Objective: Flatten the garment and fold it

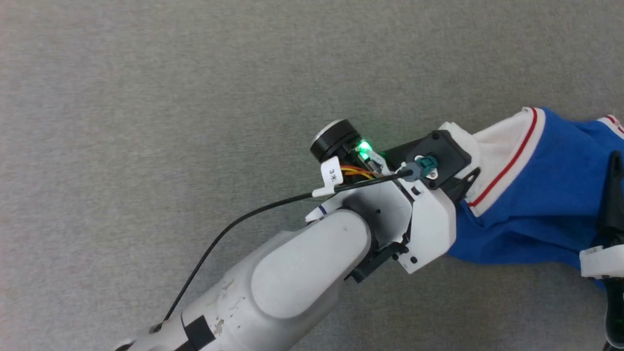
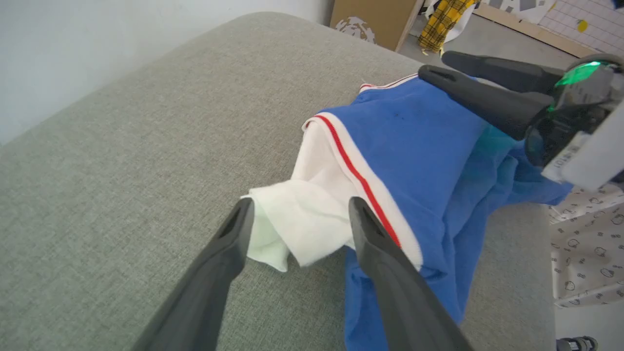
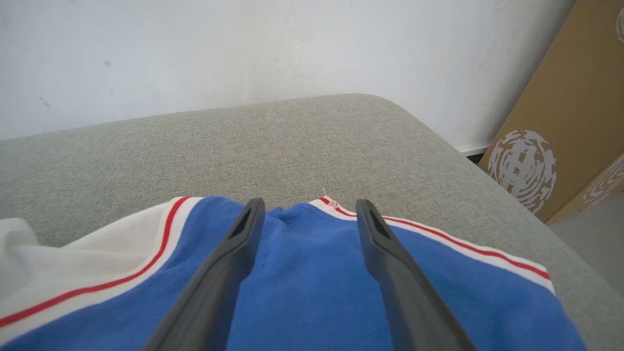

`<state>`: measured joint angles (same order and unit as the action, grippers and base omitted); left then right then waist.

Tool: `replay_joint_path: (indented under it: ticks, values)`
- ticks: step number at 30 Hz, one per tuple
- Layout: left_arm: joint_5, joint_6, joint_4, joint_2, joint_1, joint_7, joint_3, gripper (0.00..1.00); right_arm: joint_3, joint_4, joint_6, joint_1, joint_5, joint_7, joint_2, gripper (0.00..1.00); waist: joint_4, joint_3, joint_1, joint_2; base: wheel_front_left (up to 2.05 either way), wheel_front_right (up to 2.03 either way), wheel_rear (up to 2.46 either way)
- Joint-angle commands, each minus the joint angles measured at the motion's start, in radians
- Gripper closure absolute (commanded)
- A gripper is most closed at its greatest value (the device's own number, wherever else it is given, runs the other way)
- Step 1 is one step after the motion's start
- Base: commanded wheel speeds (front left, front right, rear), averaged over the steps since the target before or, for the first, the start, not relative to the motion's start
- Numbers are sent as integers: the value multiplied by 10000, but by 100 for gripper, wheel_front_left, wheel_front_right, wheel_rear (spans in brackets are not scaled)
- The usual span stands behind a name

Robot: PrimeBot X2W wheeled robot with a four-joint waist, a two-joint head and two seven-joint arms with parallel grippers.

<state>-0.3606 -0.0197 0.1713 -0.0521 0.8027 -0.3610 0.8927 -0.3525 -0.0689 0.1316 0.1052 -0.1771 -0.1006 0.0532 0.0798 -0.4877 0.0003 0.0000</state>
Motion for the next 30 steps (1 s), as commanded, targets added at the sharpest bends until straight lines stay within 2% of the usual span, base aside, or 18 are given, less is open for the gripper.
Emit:
replay_joint_path:
  ticks: [1,7,8,9,10,16,21,25,26,30]
  values:
    - [-204,243,243,17,206,-44,203,0,65,122,-9,173,-77,-96,-29,0,318,-292,-3,0,0,0,0]
    - [-538,734,1109,17,412,-185,784,0,139,399,-9,219,-167,-242,-29,0,505,-364,-3,0,0,0,0]
    - [-582,764,1191,17,451,-170,862,29,137,435,-9,227,-174,-263,-30,0,526,-366,-3,0,0,0,0]
    - [-618,794,1252,17,495,-113,931,75,136,470,-9,236,-177,-282,-30,0,541,-364,-3,0,0,0,0]
    - [-656,802,1302,17,538,-41,1005,100,134,504,-9,245,-181,-300,-30,0,551,-357,-3,0,0,0,0]
    - [-1146,1059,1299,18,795,614,1012,100,100,688,-9,261,-189,-374,-30,0,468,-69,-3,0,0,0,0]
    - [-1600,1453,1030,-18,853,1205,412,100,-65,647,-9,144,-74,-313,-30,0,214,495,-3,0,0,0,0]
    - [-1888,1929,365,-674,549,1701,-494,100,-209,498,-9,-45,42,-151,-30,0,-63,1012,-3,0,0,0,0]
    - [-1888,1929,365,-674,549,1701,-494,100,-209,498,-9,-45,42,-151,-30,0,-63,1012,-3,0,0,0,0]
    - [-2218,2679,-828,-1754,-370,1945,-1490,100,-329,282,-9,-263,121,89,-30,0,-340,1392,-3,0,0,0,0]
